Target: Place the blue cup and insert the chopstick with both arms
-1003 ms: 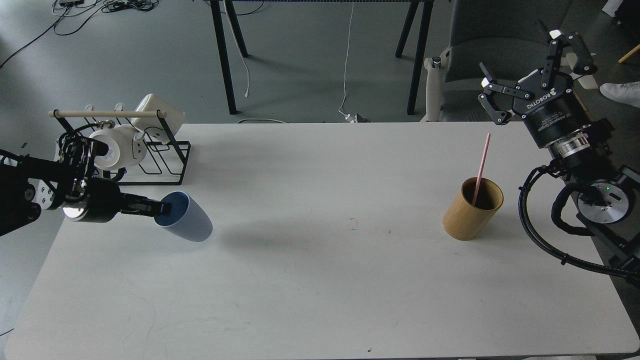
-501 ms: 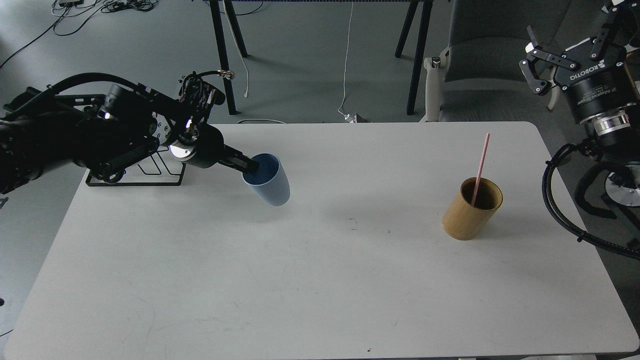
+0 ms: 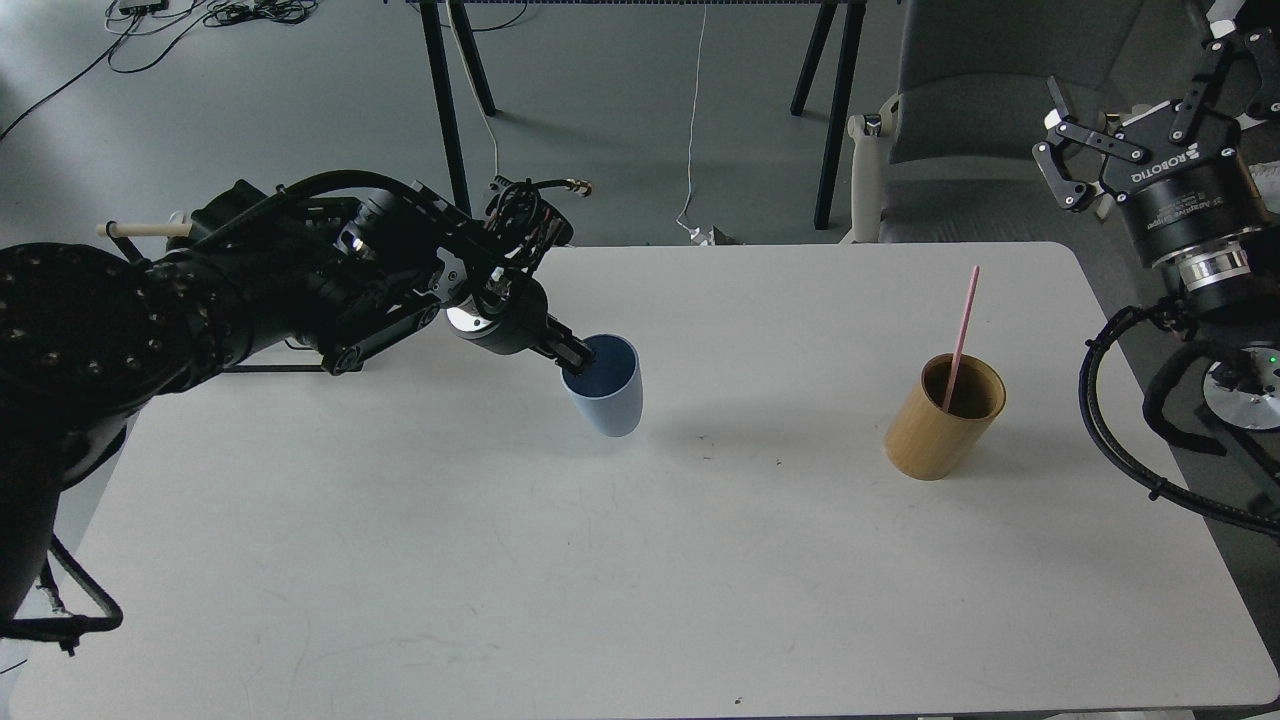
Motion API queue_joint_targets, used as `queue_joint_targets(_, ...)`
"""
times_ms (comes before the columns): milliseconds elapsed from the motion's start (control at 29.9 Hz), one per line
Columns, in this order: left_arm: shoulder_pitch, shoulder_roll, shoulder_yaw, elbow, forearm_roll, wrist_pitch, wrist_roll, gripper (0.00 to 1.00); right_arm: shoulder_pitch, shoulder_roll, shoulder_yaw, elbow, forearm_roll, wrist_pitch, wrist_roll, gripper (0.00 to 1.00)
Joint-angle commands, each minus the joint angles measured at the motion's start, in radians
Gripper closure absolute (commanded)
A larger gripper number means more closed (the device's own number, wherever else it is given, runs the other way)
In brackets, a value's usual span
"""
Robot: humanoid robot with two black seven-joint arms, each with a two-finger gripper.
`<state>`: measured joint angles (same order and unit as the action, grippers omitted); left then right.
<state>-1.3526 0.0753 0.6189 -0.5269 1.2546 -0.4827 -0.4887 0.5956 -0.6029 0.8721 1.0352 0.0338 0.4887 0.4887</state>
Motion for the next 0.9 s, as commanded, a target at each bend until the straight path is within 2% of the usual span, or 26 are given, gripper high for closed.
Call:
queue_joint_targets(0, 0.024, -0.008, 0.001, 0.016, 0.000, 0.001, 0.000, 0.96, 0.000, 0.002, -0.002, -0.001, 0.000, 0.000, 0.000, 0.04)
queue_joint_targets(134, 0.044, -0.017, 0.001, 0.021, 0.000, 0.003, 0.000, 0.95, 0.000, 0.002, -0.002, -0.003, 0.000, 0.000, 0.000, 0.04)
queue_joint_targets(401, 0.049, -0.005, -0.002, 0.019, -0.001, -0.002, 0.000, 0.87, 0.000, 0.002, -0.002, -0.001, 0.000, 0.000, 0.000, 0.04)
queue_joint_targets(568, 0.049, 0.004, -0.010, 0.015, -0.004, -0.006, 0.000, 0.78, -0.003, 0.002, -0.002, -0.001, 0.000, 0.000, 0.000, 0.04)
queue_joint_targets(668, 0.047, 0.024, -0.022, 0.012, -0.024, -0.006, 0.000, 0.64, -0.004, 0.000, -0.001, -0.001, 0.000, 0.000, 0.000, 0.04)
queue_joint_targets(802, 0.046, 0.066, -0.090, 0.005, -0.131, -0.006, 0.000, 0.26, 0.000, -0.018, 0.005, 0.015, 0.000, 0.000, 0.000, 0.04)
queue_joint_targets(869, 0.046, 0.090, -0.131, 0.004, -0.167, -0.006, 0.000, 0.16, 0.001, -0.056, 0.034, 0.032, -0.003, 0.000, 0.000, 0.04)
